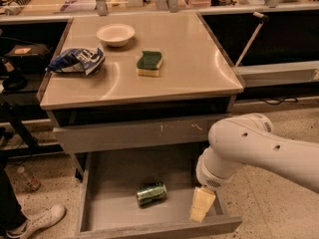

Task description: Pick green can from middle drawer and place on counter

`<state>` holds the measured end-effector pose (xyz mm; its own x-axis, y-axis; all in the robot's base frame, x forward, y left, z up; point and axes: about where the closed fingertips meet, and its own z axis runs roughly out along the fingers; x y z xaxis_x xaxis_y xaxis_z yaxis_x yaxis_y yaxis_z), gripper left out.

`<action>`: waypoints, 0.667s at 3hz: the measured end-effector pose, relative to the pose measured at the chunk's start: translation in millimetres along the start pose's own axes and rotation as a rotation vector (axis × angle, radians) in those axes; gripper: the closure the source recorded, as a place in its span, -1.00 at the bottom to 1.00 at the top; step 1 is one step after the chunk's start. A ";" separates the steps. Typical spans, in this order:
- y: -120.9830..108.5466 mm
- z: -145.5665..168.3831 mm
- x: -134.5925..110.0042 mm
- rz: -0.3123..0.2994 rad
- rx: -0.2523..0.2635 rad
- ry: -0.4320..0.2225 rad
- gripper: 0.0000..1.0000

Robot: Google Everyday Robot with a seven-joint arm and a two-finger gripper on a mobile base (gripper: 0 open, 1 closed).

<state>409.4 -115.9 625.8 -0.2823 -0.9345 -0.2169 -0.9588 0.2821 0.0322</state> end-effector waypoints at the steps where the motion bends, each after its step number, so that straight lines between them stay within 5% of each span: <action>1: 0.0 0.1 0.0 0.000 0.000 0.000 -1.00; 2: -4.4 18.6 -6.6 -0.036 0.011 -0.001 -1.00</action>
Offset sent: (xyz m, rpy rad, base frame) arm 0.0171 0.0228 -0.0436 -0.0061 -0.0421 0.0804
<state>416.1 -106.9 608.9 -0.2474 -0.9440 -0.2183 -0.9680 0.2506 0.0135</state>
